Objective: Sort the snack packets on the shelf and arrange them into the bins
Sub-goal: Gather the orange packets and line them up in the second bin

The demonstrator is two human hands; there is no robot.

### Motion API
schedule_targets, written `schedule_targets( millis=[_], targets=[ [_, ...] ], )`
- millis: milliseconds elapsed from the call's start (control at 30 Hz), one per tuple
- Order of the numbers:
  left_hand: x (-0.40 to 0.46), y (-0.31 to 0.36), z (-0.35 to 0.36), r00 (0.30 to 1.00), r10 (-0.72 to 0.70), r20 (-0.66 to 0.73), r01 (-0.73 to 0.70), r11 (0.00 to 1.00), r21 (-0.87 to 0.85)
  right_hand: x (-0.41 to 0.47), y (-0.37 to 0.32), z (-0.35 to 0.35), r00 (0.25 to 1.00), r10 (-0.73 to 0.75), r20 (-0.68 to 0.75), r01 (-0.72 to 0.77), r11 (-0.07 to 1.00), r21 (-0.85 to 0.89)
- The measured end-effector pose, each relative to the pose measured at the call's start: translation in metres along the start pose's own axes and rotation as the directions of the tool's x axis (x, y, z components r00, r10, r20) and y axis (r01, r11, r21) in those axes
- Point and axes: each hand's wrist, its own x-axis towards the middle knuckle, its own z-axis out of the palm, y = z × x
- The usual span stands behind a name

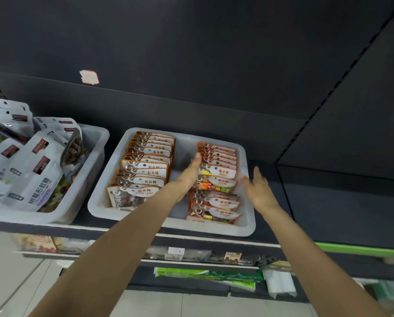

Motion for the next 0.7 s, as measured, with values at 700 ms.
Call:
schedule_targets(
  millis=[700],
  targets=[
    [-0.054,-0.034,-0.015,0.957,0.149,0.247,-0.287,0.598,0.749,-0.051,0.005,0.006,0.925,-0.28,0.256,0.378,0.727,-0.573]
  ],
)
